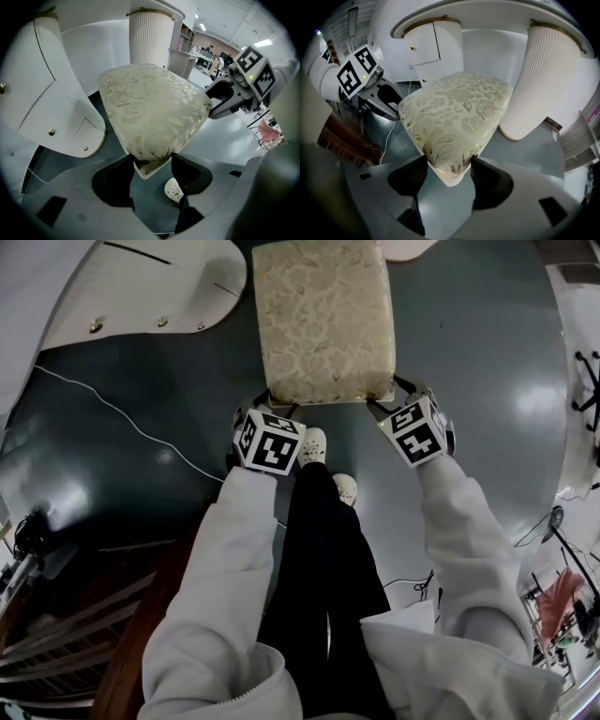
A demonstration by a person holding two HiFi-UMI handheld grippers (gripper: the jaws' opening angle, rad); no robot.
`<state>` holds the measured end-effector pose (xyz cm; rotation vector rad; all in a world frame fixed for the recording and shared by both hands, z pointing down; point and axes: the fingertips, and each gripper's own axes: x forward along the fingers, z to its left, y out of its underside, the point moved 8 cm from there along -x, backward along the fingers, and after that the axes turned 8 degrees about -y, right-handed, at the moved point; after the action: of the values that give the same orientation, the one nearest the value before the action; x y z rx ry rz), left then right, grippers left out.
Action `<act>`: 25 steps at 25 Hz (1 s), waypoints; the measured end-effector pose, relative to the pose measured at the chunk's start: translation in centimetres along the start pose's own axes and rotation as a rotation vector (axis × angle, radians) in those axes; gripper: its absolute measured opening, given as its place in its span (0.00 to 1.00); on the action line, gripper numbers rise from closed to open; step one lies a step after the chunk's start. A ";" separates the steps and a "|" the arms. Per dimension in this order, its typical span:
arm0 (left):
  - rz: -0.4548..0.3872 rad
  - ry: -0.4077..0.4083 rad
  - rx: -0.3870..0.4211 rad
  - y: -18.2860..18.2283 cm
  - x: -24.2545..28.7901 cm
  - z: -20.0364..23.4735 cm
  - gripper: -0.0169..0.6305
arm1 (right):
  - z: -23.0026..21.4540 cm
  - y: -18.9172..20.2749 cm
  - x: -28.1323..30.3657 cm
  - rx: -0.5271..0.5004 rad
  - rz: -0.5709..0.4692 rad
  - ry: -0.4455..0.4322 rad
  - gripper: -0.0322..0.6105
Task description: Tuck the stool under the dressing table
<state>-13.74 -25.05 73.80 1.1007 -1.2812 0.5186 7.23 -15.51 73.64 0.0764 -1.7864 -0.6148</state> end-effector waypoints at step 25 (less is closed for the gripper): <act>-0.078 -0.017 -0.008 -5.3 1.2 2.6 0.39 | -5.8 -4.9 -0.2 -0.057 0.033 0.037 0.58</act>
<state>-10.30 -29.94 72.75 1.1461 -1.2490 0.4458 11.30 -21.76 72.33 0.0189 -1.7302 -0.6364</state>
